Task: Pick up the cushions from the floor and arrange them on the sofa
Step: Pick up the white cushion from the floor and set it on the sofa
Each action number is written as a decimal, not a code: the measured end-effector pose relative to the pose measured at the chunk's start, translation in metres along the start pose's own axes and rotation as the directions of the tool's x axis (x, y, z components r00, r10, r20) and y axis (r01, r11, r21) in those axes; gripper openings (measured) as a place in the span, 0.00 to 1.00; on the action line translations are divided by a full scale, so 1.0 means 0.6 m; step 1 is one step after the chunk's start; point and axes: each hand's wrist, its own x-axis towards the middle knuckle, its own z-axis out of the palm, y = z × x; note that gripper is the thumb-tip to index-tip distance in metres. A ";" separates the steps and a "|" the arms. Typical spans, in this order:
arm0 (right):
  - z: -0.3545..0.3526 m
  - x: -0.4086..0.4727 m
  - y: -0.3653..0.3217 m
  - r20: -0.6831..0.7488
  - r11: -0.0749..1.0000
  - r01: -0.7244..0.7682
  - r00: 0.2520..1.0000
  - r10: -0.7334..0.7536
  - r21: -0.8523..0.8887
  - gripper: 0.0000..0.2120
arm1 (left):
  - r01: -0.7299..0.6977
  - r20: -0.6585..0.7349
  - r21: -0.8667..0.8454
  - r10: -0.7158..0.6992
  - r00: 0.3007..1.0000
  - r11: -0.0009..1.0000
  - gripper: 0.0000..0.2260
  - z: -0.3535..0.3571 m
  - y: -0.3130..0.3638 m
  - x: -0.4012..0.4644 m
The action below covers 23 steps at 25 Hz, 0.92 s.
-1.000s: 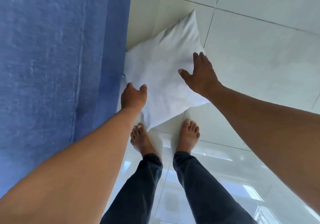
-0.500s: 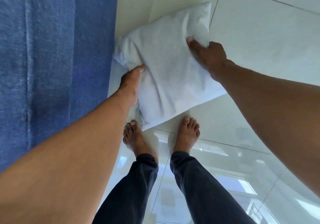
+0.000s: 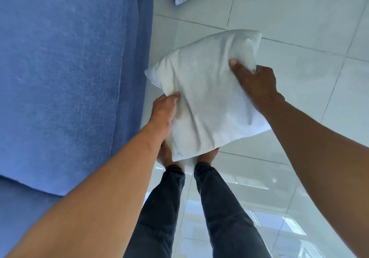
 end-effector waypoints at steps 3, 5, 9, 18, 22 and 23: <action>-0.071 -0.078 -0.046 -0.025 0.998 0.003 1.000 -0.002 0.068 0.26 | -0.021 0.032 -0.037 0.022 0.999 0.999 0.01 -0.016 0.036 -0.114; -0.110 -0.128 -0.074 -0.039 0.995 0.002 0.999 0.002 0.104 0.30 | -0.043 0.046 -0.040 0.045 0.998 0.998 0.02 -0.029 0.060 -0.184; -0.171 -0.225 -0.128 -0.048 0.983 0.038 0.998 -0.030 0.177 0.35 | -0.098 0.041 -0.027 0.099 0.994 0.995 0.13 -0.062 0.109 -0.315; -0.253 -0.399 -0.257 -0.015 0.932 0.175 0.984 -0.179 0.317 0.32 | -0.276 -0.029 -0.086 0.275 0.961 0.957 0.14 -0.155 0.192 -0.531; -0.255 -0.441 -0.318 0.016 0.917 0.242 0.965 -0.261 0.318 0.29 | -0.384 -0.083 -0.163 0.375 0.923 0.909 0.06 -0.206 0.206 -0.581; -0.251 -0.447 -0.332 0.021 0.917 0.248 0.963 -0.267 0.312 0.31 | -0.414 -0.101 -0.172 0.402 0.910 0.894 0.06 -0.215 0.210 -0.590</action>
